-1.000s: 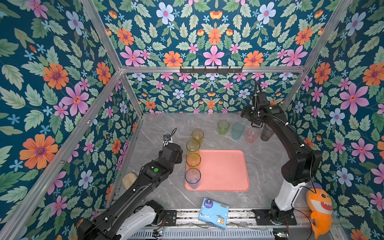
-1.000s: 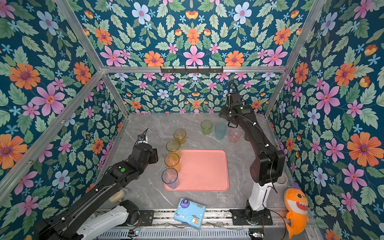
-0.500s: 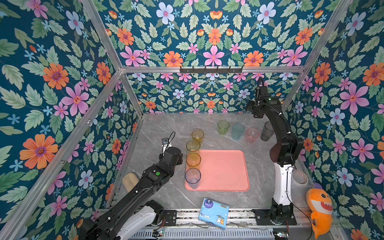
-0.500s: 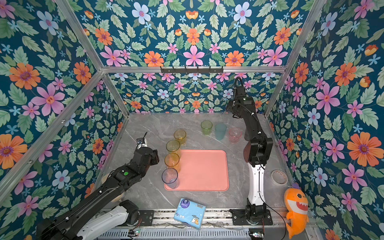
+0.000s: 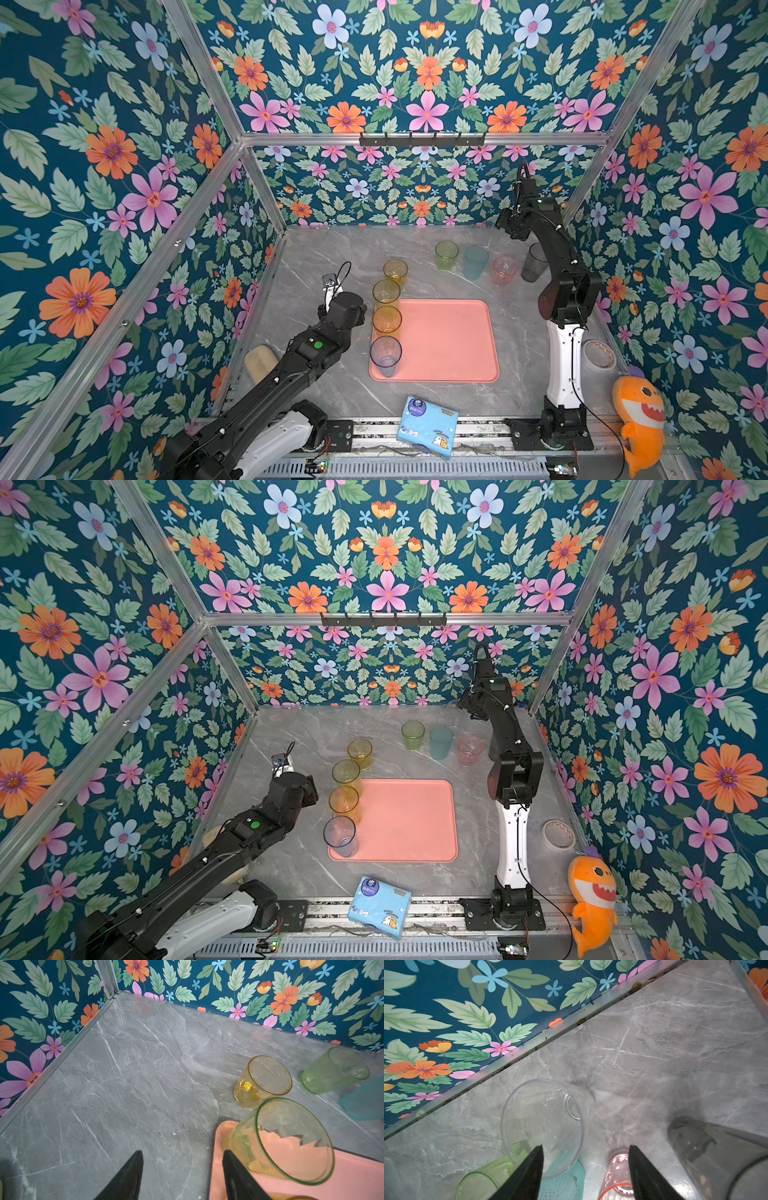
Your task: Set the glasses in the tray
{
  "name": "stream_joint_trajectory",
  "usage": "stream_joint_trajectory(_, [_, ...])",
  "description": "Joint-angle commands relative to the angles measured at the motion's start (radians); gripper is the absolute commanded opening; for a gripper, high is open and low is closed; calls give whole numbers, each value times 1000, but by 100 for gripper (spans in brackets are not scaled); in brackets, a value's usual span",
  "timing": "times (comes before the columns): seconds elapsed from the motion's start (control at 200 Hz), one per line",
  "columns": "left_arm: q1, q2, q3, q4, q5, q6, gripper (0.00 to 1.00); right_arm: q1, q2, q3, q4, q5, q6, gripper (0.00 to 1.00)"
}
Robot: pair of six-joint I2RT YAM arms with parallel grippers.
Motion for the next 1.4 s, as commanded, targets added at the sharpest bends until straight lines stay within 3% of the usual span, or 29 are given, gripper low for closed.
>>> stream_joint_trajectory(0.0, [1,0,4,4,-6,-13,63,-2,13,13,8,-5,-16,62])
stream_joint_trajectory(0.145, [0,-3,12,-13,-11,-1,63,-3,25,11,17,-12,-22,53])
stream_joint_trajectory(0.42, [0,-19,25,-13,-15,12,63,-2,52,9,21,-16,-19,50])
stream_joint_trajectory(0.59, [0,-16,17,-10,-16,15,64,-2,65,7,24,-24,-27,31])
stream_joint_trajectory(0.9, [0,-17,-15,17,27,-26,64,-2,67,3,25,-18,-32,23])
stream_joint_trajectory(1.395, [0,-84,-74,-20,2,-51,64,0,64,-5,19,-20,-48,14])
